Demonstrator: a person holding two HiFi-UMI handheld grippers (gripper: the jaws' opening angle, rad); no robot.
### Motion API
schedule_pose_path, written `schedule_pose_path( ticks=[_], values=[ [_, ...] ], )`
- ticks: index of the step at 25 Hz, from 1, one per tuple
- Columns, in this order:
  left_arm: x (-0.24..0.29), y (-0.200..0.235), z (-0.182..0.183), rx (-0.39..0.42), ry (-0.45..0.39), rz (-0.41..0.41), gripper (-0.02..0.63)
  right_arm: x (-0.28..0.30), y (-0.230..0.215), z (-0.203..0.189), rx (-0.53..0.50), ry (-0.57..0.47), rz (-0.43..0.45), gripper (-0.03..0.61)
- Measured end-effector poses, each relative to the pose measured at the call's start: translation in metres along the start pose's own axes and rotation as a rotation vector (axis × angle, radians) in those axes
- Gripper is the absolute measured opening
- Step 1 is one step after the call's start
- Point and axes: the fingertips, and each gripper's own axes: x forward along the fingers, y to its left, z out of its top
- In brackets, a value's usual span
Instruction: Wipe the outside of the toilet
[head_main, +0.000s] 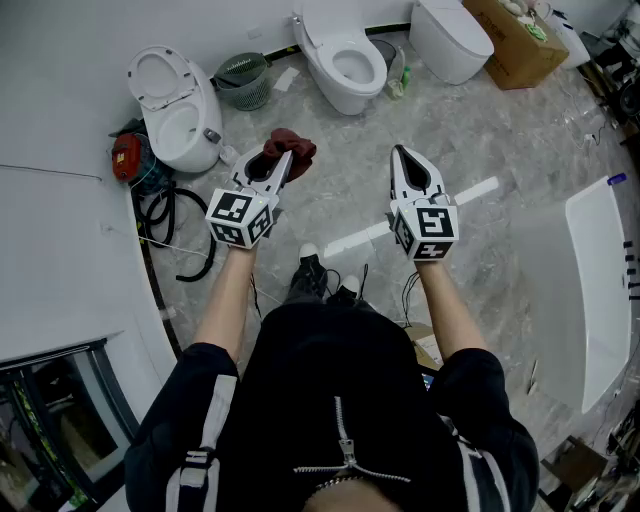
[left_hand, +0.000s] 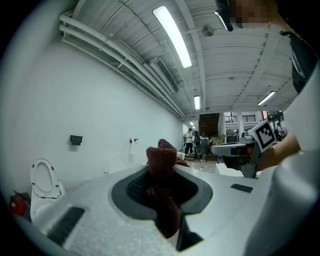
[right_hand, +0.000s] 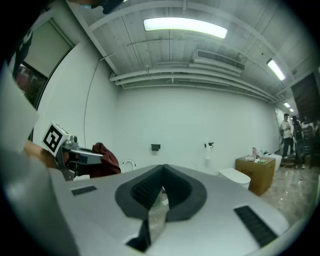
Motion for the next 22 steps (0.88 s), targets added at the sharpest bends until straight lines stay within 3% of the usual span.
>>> schedule_pose_path(
  ticks=[4,15,22],
  values=[
    [0.0,-0.003,-0.001,0.001,-0.002,-0.003,0.071,-0.005,0.003,-0.003,0.026,-0.026,0.041,0.003],
    [0.009,0.005,-0.007,-0.017,-0.005,-0.021,0.071,0.007,0.002,-0.019,0.048,-0.002,0.031,0.005],
    [0.045,0.043,-0.007,-0.021,-0.003,-0.054,0.071,0.052,-0.004,-0.02,0.038,0.009,0.003,0.003]
  ],
)
